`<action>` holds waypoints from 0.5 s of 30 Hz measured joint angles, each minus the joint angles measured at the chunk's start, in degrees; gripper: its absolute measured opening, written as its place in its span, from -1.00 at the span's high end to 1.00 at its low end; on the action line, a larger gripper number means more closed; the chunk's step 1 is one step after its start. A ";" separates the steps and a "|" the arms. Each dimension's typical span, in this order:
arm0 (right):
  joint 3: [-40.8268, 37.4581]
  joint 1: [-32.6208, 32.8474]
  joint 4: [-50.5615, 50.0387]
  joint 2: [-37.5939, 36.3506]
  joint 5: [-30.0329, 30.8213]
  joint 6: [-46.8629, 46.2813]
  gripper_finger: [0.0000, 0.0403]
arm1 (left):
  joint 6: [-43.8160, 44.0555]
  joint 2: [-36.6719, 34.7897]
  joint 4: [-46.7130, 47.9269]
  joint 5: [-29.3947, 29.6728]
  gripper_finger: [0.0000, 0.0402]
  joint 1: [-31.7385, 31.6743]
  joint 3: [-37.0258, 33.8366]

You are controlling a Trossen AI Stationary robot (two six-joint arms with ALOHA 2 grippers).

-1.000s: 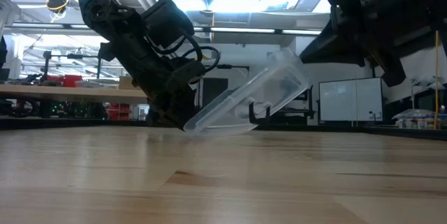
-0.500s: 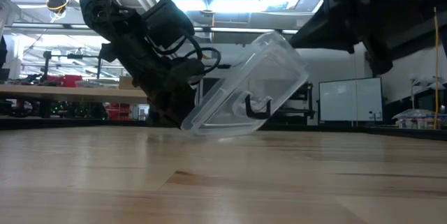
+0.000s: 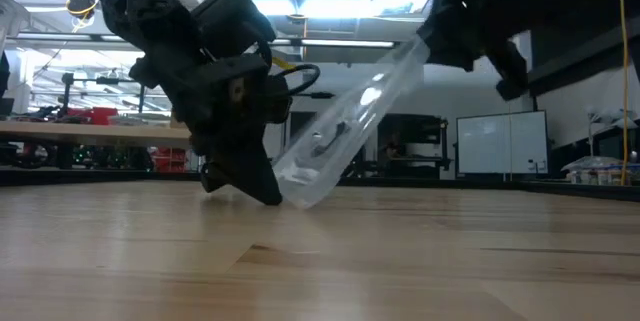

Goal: Roll bandage
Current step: Put the transparent lid on the transparent bin

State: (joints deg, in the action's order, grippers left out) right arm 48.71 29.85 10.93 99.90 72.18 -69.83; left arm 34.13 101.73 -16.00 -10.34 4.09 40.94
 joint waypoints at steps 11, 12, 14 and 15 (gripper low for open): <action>0.09 -1.58 15.83 0.00 -7.69 15.77 0.97 | -1.53 0.00 0.27 1.20 0.99 0.34 0.09; 0.09 -1.58 16.65 0.01 -8.36 16.17 0.97 | -1.53 0.02 0.30 1.32 0.99 0.31 0.09; 0.09 -1.55 18.07 0.00 -9.86 16.33 0.97 | -1.99 0.00 0.34 1.57 0.99 0.31 0.09; 0.09 -1.53 18.85 0.00 -10.61 16.36 0.97 | -2.75 0.00 0.34 1.59 0.99 0.27 0.09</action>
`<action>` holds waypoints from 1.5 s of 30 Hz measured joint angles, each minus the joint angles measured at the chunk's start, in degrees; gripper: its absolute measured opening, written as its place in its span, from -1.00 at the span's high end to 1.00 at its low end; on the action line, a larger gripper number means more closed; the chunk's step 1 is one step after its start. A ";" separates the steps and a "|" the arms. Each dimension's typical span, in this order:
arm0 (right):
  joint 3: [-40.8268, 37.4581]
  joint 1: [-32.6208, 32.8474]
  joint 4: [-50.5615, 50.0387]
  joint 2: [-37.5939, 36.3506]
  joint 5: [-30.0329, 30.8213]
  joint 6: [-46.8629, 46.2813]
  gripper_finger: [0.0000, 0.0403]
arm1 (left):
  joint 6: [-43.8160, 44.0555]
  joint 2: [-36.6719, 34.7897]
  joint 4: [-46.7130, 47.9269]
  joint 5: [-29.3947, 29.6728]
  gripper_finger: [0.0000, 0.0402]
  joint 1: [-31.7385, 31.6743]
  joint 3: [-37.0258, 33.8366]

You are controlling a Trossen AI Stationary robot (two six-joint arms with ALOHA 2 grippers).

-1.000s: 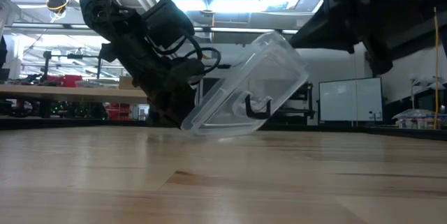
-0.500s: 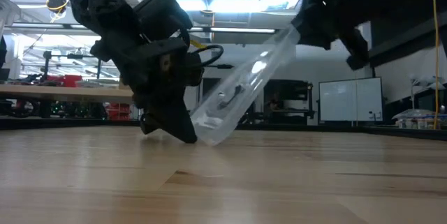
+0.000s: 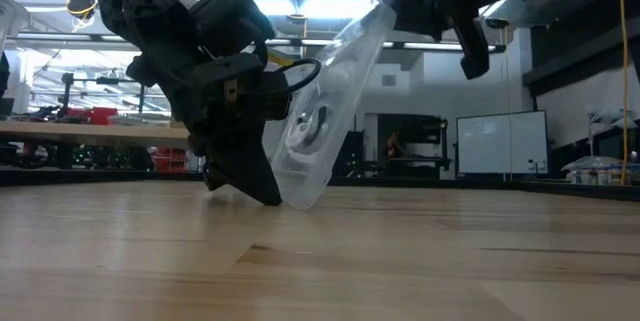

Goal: Roll bandage
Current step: Put the transparent lid on the transparent bin

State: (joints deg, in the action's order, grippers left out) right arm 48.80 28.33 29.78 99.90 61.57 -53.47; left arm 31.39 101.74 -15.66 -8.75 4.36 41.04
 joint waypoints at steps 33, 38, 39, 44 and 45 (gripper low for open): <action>-0.18 -2.94 0.84 0.22 -15.19 2.76 0.97 | -1.42 -0.16 -2.81 0.11 0.99 -0.20 0.09; -0.16 -4.73 0.83 0.18 -21.63 1.07 0.97 | -1.45 -0.13 -4.58 -0.07 0.99 -0.20 0.08; -0.16 -5.12 0.83 0.17 -23.97 1.07 0.97 | -1.79 -0.13 -4.57 -0.07 0.99 -0.20 0.04; -0.16 -6.78 0.87 0.13 -32.44 0.90 0.97 | -4.18 -0.11 -4.57 -0.08 0.99 -0.20 0.04; -0.16 -7.07 0.87 0.11 -33.44 0.83 0.97 | -4.75 -0.11 -4.57 -0.07 0.99 -0.20 0.04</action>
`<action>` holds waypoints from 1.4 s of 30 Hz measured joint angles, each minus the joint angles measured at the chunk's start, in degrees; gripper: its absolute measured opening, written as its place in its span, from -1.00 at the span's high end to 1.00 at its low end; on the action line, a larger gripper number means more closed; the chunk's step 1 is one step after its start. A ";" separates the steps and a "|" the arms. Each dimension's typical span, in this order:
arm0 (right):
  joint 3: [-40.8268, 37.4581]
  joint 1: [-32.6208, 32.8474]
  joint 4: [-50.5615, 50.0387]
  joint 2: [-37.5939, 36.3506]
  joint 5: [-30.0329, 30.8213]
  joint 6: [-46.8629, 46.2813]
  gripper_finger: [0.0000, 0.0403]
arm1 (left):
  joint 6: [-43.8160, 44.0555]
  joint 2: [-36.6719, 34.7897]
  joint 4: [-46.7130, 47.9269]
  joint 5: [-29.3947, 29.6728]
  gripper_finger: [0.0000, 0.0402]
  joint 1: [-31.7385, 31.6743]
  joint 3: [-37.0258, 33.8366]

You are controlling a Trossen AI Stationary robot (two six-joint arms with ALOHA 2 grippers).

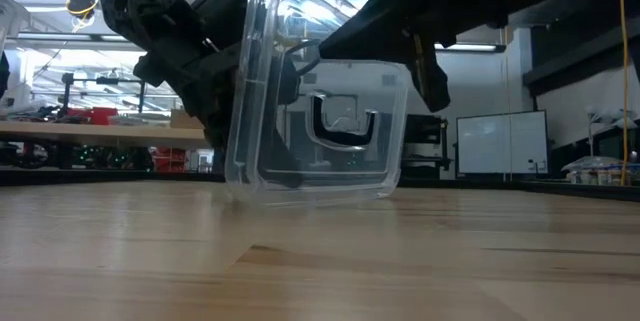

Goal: Roll bandage
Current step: Put the transparent lid on the transparent bin

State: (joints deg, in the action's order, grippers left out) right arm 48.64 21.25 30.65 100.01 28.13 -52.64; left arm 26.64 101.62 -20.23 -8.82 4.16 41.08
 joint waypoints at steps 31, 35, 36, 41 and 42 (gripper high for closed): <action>0.11 -1.09 -3.38 -0.07 -5.81 -11.24 -0.01 | -2.69 0.02 -0.17 0.00 0.99 0.00 -0.04; 0.11 -1.51 -7.69 -0.09 -8.55 -18.05 -0.11 | -2.67 0.02 -0.20 0.00 0.99 -0.02 -0.04; 0.11 -1.53 -9.19 -0.09 -8.91 -19.35 -0.13 | -2.69 0.04 -0.20 0.00 0.99 0.00 -0.04; 0.11 -1.51 -12.74 -0.09 -9.76 -23.65 -0.14 | -3.34 0.04 -0.26 0.00 0.99 0.00 -0.04; 0.11 -1.52 -12.94 -0.09 -9.69 -23.67 -0.14 | -3.70 0.04 -0.28 0.00 0.99 0.03 -0.04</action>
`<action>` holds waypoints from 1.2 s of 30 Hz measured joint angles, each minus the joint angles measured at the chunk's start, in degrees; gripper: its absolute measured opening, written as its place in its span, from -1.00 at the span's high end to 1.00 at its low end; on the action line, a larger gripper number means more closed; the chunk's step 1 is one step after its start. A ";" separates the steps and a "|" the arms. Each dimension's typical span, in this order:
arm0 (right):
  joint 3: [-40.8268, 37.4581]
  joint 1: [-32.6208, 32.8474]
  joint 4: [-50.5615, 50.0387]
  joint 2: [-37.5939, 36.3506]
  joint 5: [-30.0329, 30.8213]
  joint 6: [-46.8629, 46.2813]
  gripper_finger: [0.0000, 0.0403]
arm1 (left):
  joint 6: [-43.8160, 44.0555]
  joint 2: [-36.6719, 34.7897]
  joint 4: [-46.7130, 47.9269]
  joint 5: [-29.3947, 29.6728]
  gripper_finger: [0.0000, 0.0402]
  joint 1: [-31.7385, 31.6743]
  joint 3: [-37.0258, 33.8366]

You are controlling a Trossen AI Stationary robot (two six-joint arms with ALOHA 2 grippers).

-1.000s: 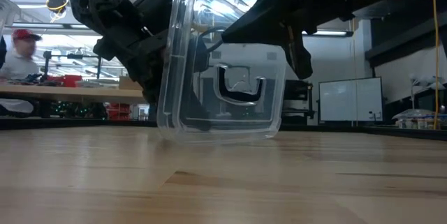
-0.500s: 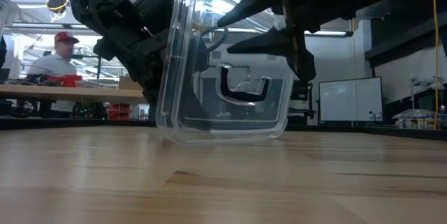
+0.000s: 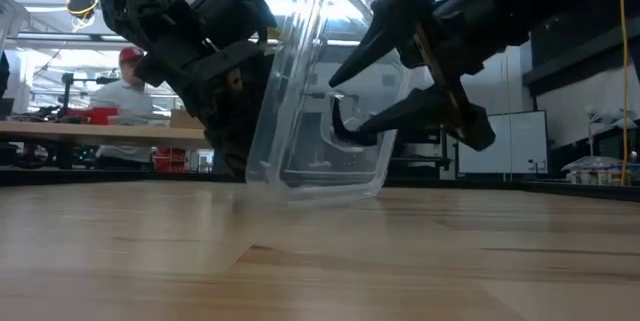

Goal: Roll bandage
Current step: Put the transparent lid on the transparent bin

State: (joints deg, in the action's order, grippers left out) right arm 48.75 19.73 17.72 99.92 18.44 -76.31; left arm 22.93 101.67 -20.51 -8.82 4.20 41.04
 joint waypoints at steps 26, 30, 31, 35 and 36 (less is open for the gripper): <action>-0.02 -2.72 -8.72 0.00 11.03 -4.59 -0.14 | -1.96 0.00 -2.70 -0.95 0.99 1.17 -0.04; -0.02 -3.41 -7.86 0.00 11.01 -4.59 -0.14 | -1.96 0.00 -3.17 -1.97 0.99 1.17 -0.04; -0.02 -3.42 -7.71 0.00 11.00 -4.61 -0.14 | -1.96 0.00 -3.13 -1.99 0.99 1.17 -0.04; -0.02 -3.68 -6.35 0.00 11.01 -4.63 -0.14 | -3.08 0.00 -3.47 -1.99 0.99 1.17 -0.04; -0.02 -3.68 -5.83 0.00 11.01 -4.63 -0.14 | -3.54 0.00 -3.63 -1.99 0.99 1.17 -0.04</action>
State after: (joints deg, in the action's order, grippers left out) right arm 48.73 16.05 11.89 99.92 29.45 -80.95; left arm 19.40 101.67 -24.15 -10.81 5.37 40.99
